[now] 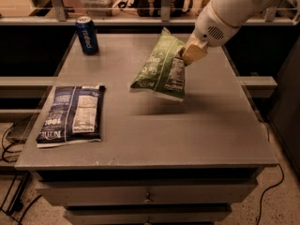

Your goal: Move green jalapeno chip bag near pepsi can

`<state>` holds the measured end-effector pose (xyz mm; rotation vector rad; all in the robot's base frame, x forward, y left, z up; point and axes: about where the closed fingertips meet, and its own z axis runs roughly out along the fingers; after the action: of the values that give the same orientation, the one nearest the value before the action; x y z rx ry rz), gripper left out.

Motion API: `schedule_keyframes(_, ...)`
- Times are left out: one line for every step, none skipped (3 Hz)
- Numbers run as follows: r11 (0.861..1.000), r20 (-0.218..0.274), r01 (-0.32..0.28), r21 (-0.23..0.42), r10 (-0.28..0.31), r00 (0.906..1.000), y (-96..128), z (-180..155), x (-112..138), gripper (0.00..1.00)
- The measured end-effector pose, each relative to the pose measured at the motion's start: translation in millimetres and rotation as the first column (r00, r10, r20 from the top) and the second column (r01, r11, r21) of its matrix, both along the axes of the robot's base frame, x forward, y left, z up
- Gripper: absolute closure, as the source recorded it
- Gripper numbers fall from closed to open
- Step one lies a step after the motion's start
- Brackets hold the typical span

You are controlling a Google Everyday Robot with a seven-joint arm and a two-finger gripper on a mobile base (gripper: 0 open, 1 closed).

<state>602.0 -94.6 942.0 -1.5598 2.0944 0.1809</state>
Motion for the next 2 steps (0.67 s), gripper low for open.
schedule_keyframes(0.993, 0.025, 0.073, 0.092, -0.076, 0.9968, 21.9, 11.6, 66.3, 1.0)
schedule_keyframes(0.993, 0.02, 0.072, 0.089, -0.074, 0.9971, 22.3, 9.1, 65.0, 1.0)
